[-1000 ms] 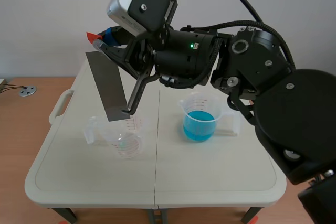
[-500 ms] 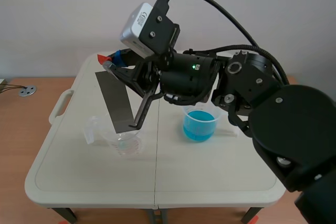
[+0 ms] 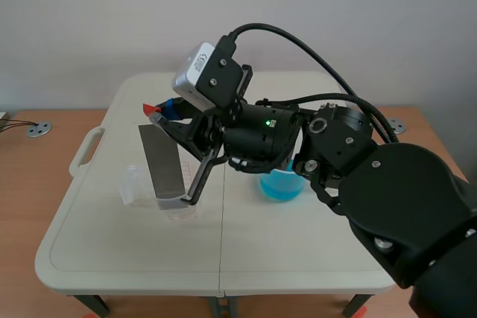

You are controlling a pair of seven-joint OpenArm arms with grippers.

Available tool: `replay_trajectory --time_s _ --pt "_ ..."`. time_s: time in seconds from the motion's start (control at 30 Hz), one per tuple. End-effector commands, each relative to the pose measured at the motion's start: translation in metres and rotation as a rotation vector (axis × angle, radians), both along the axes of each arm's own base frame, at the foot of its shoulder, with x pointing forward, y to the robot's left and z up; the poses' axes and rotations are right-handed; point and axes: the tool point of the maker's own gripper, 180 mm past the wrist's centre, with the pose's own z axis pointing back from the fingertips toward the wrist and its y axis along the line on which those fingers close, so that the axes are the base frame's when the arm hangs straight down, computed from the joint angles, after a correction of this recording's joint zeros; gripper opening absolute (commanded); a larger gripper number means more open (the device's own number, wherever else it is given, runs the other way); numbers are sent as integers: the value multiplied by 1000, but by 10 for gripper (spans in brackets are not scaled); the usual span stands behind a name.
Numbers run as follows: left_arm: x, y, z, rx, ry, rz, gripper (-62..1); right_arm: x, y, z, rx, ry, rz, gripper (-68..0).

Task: Hold the metal plate by the orange handle, dip it into the blue solution, take it out and point at it, then put the plate back in the beaker on the left.
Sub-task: 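Return to the home posture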

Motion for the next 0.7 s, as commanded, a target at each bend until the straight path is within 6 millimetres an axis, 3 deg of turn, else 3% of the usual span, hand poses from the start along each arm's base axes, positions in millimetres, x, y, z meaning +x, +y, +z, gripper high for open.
replay_trajectory --time_s 0.0,0.47,0.67 --pt "-1 -2 2 -11 -4 -3 -593 7 5 19 48 -34 1 -662" --pt "-1 -2 2 -11 -4 -3 -593 10 0 -9 17 32 -32 -662" --pt "-1 -2 2 -11 -4 -3 -593 11 -1 -12 5 29 -36 -641"
